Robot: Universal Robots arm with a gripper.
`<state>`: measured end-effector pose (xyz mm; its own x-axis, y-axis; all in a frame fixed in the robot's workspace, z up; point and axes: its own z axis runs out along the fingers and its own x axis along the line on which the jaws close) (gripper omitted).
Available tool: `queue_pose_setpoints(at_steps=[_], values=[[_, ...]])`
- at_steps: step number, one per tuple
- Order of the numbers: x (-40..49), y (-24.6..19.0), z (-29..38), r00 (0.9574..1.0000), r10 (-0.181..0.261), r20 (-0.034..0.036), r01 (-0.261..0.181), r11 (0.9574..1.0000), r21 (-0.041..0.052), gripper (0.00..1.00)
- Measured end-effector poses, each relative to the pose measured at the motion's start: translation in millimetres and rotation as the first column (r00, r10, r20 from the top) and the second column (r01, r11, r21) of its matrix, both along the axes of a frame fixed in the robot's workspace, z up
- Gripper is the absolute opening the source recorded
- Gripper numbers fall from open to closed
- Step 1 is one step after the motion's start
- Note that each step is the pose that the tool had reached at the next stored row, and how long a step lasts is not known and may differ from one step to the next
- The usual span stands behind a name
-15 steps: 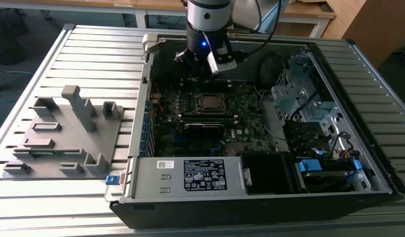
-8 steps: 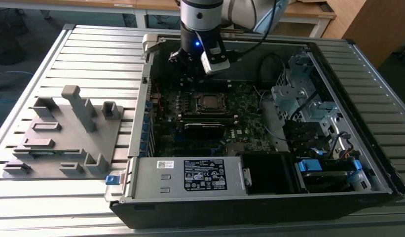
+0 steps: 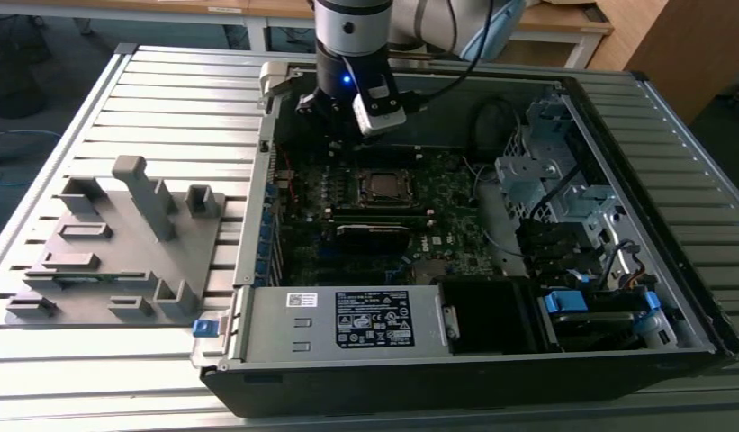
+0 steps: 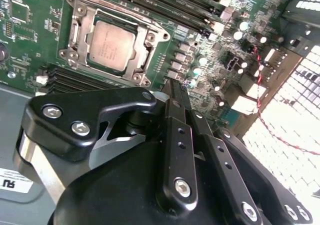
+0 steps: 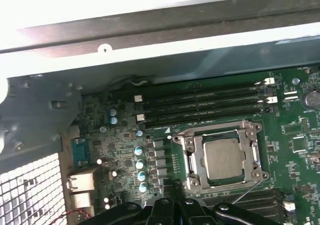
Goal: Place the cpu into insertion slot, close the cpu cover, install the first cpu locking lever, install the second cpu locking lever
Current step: 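Install the first cpu locking lever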
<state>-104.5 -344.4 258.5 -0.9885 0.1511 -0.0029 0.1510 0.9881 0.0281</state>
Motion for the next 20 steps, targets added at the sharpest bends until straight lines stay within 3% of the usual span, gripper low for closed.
queue_pose_setpoints(at_steps=[6, 12, 13, 17, 18, 20], values=[[-0.5, 0.0, 0.0, 1.0, 0.002, 0.0001, -0.002, 1.0, -0.0001, 0.1], [-0.5, 0.0, -0.3, 0.9963, 0.086, 0.0001, -0.086, 0.9963, 0.0001, 0.1], [-0.6, -0.1, -0.4, 0.9957, 0.093, 0.0006, -0.093, 0.9956, 0.0053, 0.1], [-0.7, 0.0, -0.5, 0.9943, 0.107, 0.0055, -0.107, 0.9929, 0.0528, 0.1], [-1.0, -0.1, -0.6, 0.9941, 0.108, 0.0061, -0.108, 0.9923, 0.0592, 0.1], [-2.2, 0.0, -1.1, 0.9937, 0.112, 0.0065, -0.112, 0.9918, 0.0619, 0.1]])
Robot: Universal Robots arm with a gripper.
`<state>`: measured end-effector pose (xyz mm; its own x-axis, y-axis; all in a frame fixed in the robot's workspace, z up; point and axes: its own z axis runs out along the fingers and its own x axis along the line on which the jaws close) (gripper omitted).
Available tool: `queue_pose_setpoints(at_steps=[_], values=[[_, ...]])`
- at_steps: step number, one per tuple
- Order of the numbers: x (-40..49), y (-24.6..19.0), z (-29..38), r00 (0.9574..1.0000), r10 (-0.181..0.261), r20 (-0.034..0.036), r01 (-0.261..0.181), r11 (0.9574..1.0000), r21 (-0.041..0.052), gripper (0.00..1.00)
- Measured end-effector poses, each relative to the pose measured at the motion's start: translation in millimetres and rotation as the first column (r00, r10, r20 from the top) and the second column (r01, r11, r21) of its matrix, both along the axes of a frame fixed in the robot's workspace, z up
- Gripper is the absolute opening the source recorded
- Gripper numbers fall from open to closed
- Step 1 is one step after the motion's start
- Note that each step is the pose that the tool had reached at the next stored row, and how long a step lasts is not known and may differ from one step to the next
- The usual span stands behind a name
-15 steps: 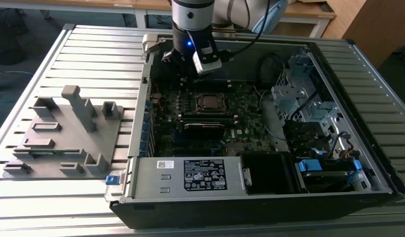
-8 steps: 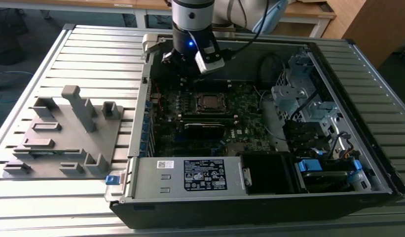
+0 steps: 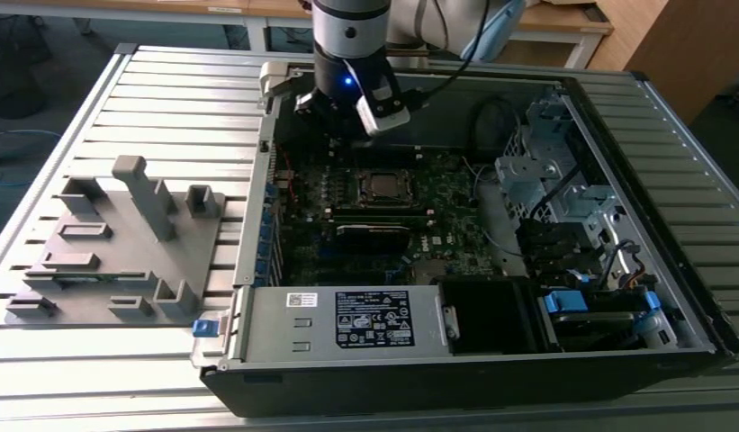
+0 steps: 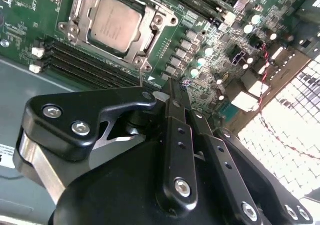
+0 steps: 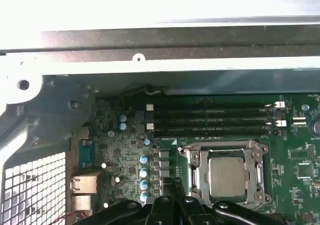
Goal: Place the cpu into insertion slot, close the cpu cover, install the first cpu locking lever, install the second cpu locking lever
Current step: 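Install the first cpu locking lever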
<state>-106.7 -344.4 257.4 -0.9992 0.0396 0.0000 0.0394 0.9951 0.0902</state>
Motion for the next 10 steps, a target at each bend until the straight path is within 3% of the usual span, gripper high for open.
queue_pose_setpoints(at_steps=[1, 3, 6, 9, 10], values=[[-1.1, -0.1, -0.2, 1.0, 0.002, -0.0001, -0.002, 1.0, 0.0046, 0.1], [-2.9, -0.1, -0.7, 1.0, 0.007, 0.0, -0.007, 0.9997, 0.0229, 0.1], [-4.1, -0.2, -0.9, 0.9999, 0.011, 0.0003, -0.011, 0.9973, 0.0722, 0.1], [-4.3, -0.3, -1.1, 0.9999, 0.014, 0.0011, -0.014, 0.992, 0.1257, 0.1], [-4.3, -0.4, -1.1, 0.9999, 0.014, 0.0013, -0.014, 0.9904, 0.1375, 0.1]])
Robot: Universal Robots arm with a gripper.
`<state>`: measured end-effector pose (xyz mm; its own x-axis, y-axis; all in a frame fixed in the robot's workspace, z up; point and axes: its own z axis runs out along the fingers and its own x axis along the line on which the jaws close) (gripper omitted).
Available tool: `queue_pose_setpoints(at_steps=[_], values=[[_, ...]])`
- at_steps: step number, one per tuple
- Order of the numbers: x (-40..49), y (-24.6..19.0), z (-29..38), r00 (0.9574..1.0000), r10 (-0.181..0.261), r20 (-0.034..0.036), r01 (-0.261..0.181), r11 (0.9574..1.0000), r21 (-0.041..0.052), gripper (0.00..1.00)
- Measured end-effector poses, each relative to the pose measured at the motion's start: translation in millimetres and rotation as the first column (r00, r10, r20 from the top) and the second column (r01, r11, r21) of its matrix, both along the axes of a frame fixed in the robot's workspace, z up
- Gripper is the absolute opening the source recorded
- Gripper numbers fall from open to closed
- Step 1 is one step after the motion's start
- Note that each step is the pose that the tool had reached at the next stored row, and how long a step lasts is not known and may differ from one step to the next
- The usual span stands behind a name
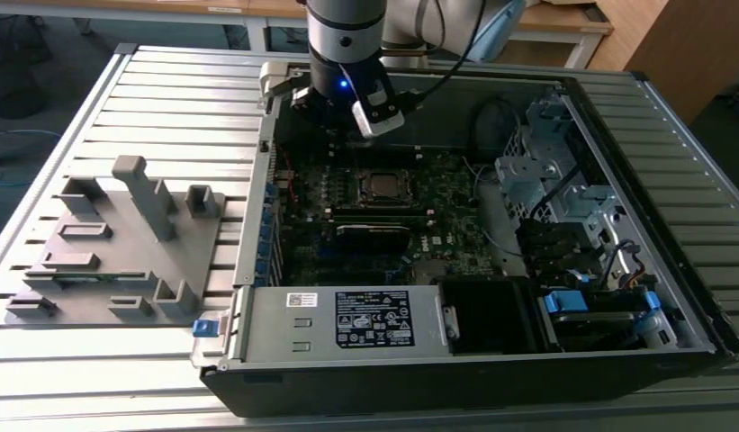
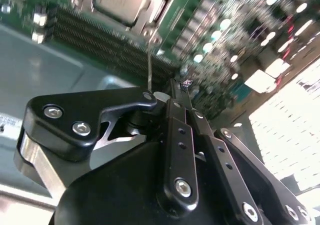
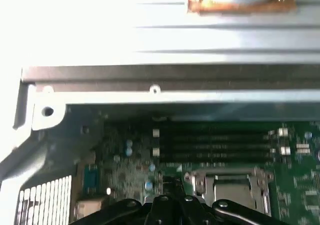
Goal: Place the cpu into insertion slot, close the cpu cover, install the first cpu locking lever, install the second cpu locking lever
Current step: 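Install the first cpu locking lever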
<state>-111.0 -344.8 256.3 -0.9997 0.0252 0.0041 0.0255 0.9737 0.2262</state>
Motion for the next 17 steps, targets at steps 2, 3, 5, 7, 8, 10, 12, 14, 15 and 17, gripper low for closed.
queue_pose_setpoints(at_steps=[2, 3, 5, 7, 8, 10, 12, 14, 15, 17], values=[[0.0, 0.0, 0.0, 1.0, 0.0, 0.0, 0.0, 0.9999, 0.0111, 0.1], [0.0, 0.0, -0.1, 1.0, 0.001, 0.0, -0.001, 0.9997, 0.0228, 0.1], [-0.1, -0.2, -0.1, 1.0, 0.001, -0.0001, -0.001, 0.9989, 0.0464, 0.1], [-0.1, -0.1, -0.2, 1.0, 0.001, 0.0001, -0.001, 0.9985, 0.054, 0.1], [-0.1, -0.1, -0.7, 1.0, 0.001, 0.0003, -0.001, 0.9985, 0.0543, 0.1], [-0.1, -0.2, -2.3, 1.0, 0.001, 0.0, -0.001, 0.9985, 0.054, 0.1], [-0.1, -0.2, -3.1, 1.0, 0.001, -0.0001, -0.001, 0.9985, 0.0545, 0.1], [-0.1, -0.2, -3.2, 1.0, 0.001, -0.0001, -0.001, 0.9985, 0.0556, 0.1], [0.3, -0.2, -3.2, 1.0, 0.002, -0.0002, -0.002, 0.9984, 0.0558, 0.1], [2.2, -0.2, -3.4, 1.0, 0.001, 0.0001, -0.001, 0.9984, 0.0561, 0.1]])
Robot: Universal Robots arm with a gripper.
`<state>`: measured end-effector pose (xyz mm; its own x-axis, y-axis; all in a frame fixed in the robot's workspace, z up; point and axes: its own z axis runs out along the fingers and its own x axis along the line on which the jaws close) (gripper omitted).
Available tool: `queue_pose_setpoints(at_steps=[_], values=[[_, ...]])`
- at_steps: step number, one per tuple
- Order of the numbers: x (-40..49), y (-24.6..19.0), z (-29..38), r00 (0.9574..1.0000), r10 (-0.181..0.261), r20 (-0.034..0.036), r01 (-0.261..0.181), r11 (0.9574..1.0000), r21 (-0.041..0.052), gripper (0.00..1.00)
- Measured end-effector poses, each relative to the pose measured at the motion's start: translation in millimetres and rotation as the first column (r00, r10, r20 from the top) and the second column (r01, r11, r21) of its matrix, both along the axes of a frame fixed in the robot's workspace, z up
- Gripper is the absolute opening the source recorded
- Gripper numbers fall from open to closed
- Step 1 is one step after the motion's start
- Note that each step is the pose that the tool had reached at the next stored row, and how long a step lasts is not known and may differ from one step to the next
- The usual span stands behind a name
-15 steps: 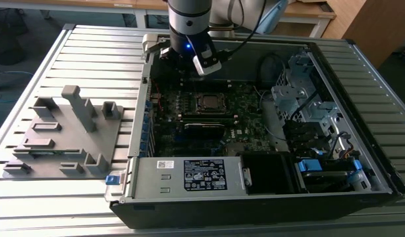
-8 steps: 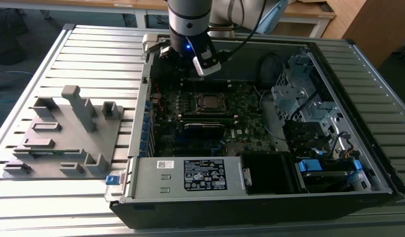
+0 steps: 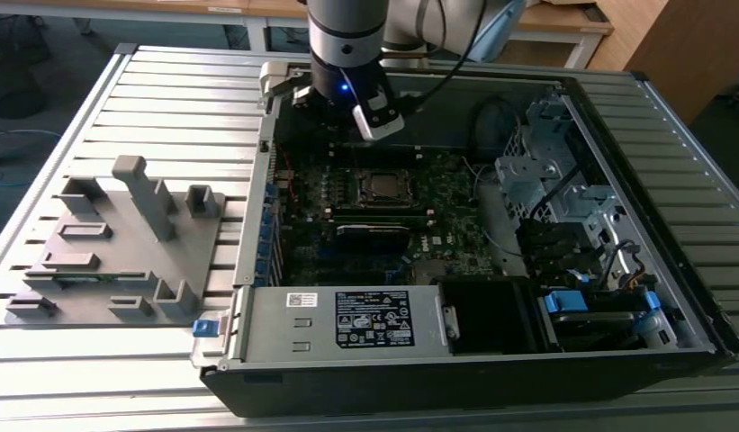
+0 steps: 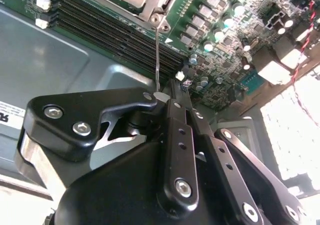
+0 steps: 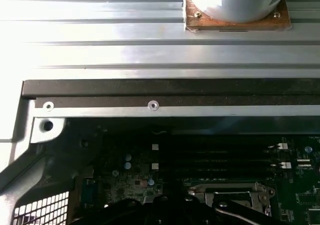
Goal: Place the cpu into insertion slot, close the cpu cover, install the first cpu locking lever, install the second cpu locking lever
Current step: 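Install the first cpu locking lever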
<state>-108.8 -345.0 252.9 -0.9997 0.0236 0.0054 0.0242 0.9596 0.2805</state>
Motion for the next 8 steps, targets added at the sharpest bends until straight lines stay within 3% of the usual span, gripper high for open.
queue_pose_setpoints(at_steps=[8], values=[[18.6, 0.0, -0.4, 1.0, 0.0, 0.0, 0.0, 1.0, -0.0002, 0.1]])
